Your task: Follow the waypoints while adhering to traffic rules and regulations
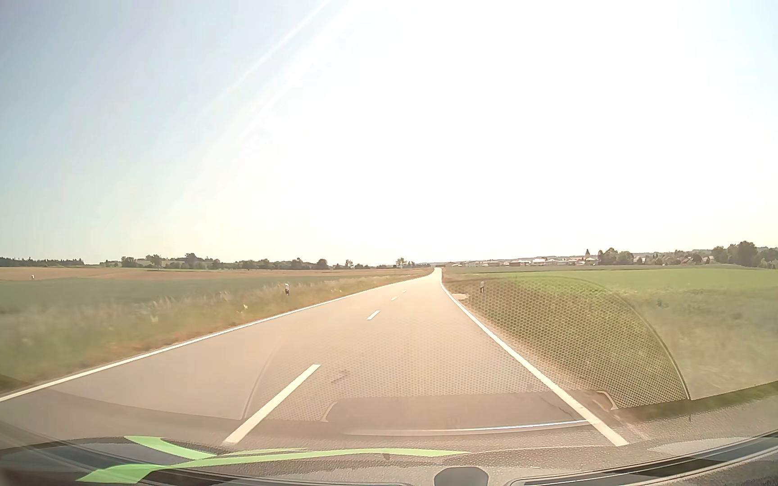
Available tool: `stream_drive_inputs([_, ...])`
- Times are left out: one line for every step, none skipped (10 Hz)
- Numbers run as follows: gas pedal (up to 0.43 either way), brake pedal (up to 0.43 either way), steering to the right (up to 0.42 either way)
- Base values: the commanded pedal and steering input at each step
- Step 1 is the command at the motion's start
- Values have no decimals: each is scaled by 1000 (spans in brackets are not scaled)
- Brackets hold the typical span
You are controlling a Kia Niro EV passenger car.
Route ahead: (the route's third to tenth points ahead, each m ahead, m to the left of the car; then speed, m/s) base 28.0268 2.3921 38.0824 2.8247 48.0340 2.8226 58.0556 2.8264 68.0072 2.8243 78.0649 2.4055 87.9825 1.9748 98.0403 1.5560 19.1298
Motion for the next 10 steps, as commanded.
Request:
stream_drive_inputs([240, 0, 0])
stream_drive_inputs([268, 0, -1])
stream_drive_inputs([280, 0, 0])
stream_drive_inputs([311, 0, 0])
stream_drive_inputs([319, 0, 0])
stream_drive_inputs([331, 0, 0])
stream_drive_inputs([331, 0, 0])
stream_drive_inputs([331, 0, 0])
stream_drive_inputs([331, 0, 0])
stream_drive_inputs([311, 0, 0])
